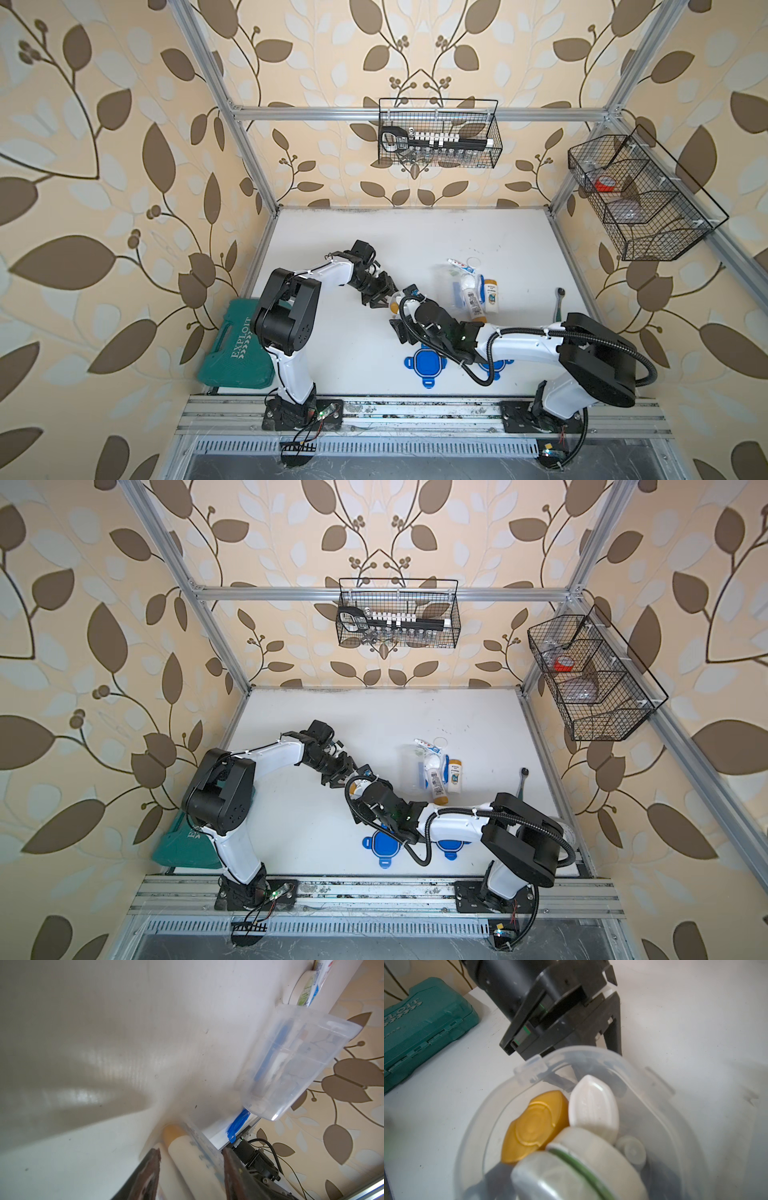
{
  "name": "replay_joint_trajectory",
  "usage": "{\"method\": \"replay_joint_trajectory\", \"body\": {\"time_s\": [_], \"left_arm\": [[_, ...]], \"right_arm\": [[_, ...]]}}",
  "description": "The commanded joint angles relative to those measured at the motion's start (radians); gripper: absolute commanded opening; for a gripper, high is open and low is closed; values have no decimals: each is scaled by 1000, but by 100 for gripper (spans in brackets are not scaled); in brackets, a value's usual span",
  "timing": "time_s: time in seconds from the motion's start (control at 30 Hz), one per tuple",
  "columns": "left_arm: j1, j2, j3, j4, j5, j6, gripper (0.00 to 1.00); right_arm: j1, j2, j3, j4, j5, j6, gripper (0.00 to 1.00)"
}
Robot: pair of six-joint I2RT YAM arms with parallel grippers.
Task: Take out toiletry kits
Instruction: Pick up the container from the center of the board, then place the container at the center of the board.
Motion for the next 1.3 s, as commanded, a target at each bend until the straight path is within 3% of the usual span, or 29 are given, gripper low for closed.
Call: {"method": "replay_joint_trajectory", "body": {"time_s": [0.0, 0.53, 0.7, 0.93, 0.97, 1.0, 1.03, 1.07, 1.13, 1.27], "left_arm": [[-9, -10, 6, -10, 6, 0, 51], [-4, -40, -19, -7, -32, -2, 52], [6, -97, -3, -46, -173, 4, 62], [69, -239, 14, -81, -446, 29, 60], [81, -263, 11, -76, -469, 48, 53], [91, -282, 7, -76, -481, 68, 37], [104, -303, 8, -88, -495, 80, 16], [128, -321, 1, -90, -482, 92, 5], [184, -353, -27, -61, -415, 98, 0], [232, -313, 6, -95, -339, 138, 0]], "right_arm": [[-3, 13, 40, -2, -11, -39, 84], [-1, 71, 237, -232, -111, -99, 66], [-2, 64, 273, -300, -158, -102, 58], [-9, 88, 382, -449, -233, -97, 46], [-14, 108, 414, -496, -254, -96, 44], [-21, 130, 445, -534, -278, -93, 42], [-31, 156, 487, -590, -299, -88, 38], [-38, 184, 522, -637, -328, -87, 35], [-54, 213, 574, -688, -385, -87, 32], [-105, 245, 624, -719, -524, -77, 32]]}}
